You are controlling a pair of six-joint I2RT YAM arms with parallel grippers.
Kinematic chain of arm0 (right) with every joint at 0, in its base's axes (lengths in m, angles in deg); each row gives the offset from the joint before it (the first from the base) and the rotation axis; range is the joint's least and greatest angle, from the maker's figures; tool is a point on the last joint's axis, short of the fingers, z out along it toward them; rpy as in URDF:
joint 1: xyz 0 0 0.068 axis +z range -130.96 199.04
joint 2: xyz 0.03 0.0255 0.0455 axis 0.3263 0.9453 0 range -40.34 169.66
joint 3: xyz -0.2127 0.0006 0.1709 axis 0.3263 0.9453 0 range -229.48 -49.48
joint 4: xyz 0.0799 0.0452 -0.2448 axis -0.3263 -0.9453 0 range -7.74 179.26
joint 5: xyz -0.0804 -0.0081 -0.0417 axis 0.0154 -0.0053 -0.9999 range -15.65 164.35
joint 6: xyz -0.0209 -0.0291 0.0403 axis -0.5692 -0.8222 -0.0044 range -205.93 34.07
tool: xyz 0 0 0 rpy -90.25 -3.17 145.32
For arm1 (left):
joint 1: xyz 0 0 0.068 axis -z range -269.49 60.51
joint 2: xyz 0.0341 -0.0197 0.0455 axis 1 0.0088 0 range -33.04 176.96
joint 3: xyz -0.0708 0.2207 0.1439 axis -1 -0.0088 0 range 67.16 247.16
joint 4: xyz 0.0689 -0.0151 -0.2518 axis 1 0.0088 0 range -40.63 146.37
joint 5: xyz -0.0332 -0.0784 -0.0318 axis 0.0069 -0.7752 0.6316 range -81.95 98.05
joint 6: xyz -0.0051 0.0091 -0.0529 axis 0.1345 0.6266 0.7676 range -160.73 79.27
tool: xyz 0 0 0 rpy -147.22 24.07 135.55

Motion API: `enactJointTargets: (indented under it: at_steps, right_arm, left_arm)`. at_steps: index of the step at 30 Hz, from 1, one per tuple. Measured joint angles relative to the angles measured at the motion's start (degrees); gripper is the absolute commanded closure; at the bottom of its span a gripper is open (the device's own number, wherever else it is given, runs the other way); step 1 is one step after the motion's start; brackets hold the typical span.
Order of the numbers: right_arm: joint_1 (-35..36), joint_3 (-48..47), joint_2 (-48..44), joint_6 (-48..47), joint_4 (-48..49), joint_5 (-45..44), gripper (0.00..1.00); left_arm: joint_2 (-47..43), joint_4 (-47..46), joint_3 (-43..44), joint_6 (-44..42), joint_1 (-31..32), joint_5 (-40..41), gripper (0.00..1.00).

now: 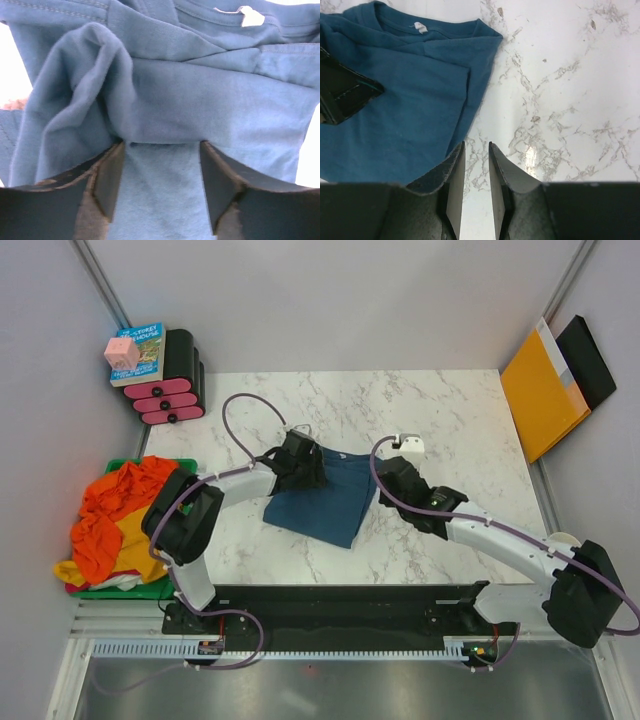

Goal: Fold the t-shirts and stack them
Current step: Smooth out wrinkles on the folded tshirt

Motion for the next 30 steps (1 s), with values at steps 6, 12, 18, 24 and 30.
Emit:
enactJointTargets:
  at_steps: [6, 12, 18, 24, 30]
  right_arm:
    - [-0.48, 3.1, -0.24, 0.83, -0.22, -0.39, 0.58]
    - [-2.05, 7.3, 5.99, 3.61, 5.14, 5.27, 0.34]
    - [-2.36, 8.96, 11.41, 5.33, 10.56, 10.67, 0.22]
    - [-2.64, 8.68, 12.59, 6.97, 13.53, 12.04, 0.22]
    - [-2.49, 6.69, 8.76, 5.49, 11.19, 5.4, 0.21]
  left_arm:
    - [-5.42, -1.44, -4.94, 0.17, 0.17, -0.46, 0.28]
    - [-6.73, 0.15, -5.2, 0.15, 0.17, -0.74, 0.29]
    - [-6.73, 0.87, -6.4, 0.2, 0.17, -1.09, 0.3]
    - [-7.32, -0.07, -8.31, 0.31, 0.17, -1.22, 0.24]
    - [-10.23, 0.55, -9.31, 0.31, 0.7, -1.11, 0.21]
